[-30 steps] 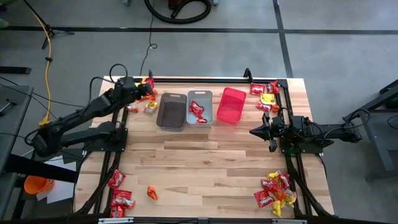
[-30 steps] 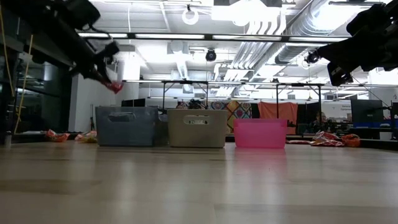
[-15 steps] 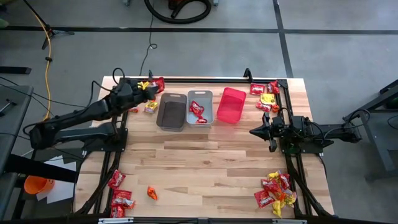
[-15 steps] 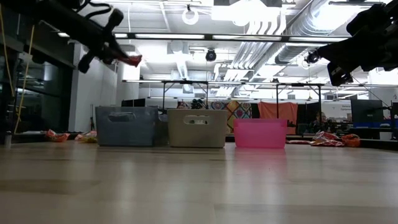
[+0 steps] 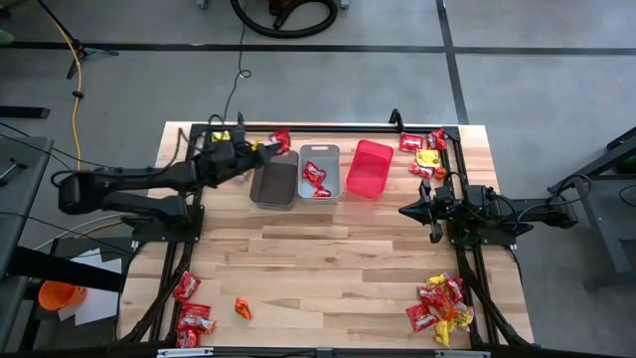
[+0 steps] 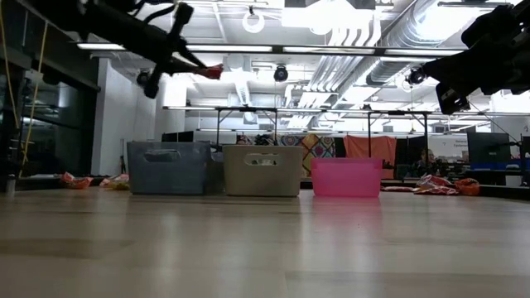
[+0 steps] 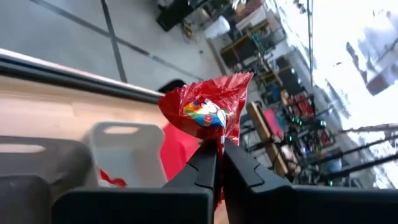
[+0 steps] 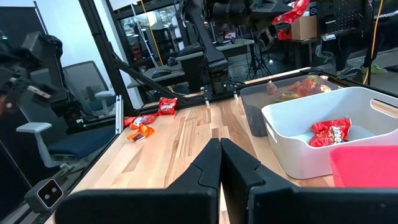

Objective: Sort candy
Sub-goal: Put the top left red candy into the gray bin

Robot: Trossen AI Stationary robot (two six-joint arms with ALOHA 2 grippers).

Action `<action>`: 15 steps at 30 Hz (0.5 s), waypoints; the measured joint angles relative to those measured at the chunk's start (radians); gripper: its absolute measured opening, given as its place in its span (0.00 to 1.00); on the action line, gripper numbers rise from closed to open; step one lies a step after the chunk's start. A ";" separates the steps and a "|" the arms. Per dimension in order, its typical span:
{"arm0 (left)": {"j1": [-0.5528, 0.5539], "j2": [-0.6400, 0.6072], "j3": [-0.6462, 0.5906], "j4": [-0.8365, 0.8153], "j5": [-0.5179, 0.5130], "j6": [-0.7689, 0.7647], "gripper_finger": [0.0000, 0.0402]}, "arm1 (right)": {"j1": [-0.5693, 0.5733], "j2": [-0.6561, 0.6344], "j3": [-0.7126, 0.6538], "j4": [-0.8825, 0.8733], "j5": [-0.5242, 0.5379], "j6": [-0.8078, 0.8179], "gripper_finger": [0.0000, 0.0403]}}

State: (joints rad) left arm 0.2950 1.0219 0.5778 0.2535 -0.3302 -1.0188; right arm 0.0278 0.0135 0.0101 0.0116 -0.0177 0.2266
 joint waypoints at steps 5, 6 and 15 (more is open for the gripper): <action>-0.063 0.158 0.147 0.002 0.002 0.076 0.00 | 0.000 0.000 0.000 0.000 0.000 0.000 0.00; -0.073 0.194 0.185 0.000 0.013 0.102 0.00 | 0.000 0.000 0.000 0.000 0.000 0.000 0.00; -0.083 0.501 0.499 -0.254 0.214 0.441 0.00 | 0.000 0.000 0.000 0.000 0.000 0.000 0.00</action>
State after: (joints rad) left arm 0.2118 1.5228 1.0770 -0.0007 -0.1164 -0.5783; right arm 0.0280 0.0139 0.0101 0.0118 -0.0180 0.2268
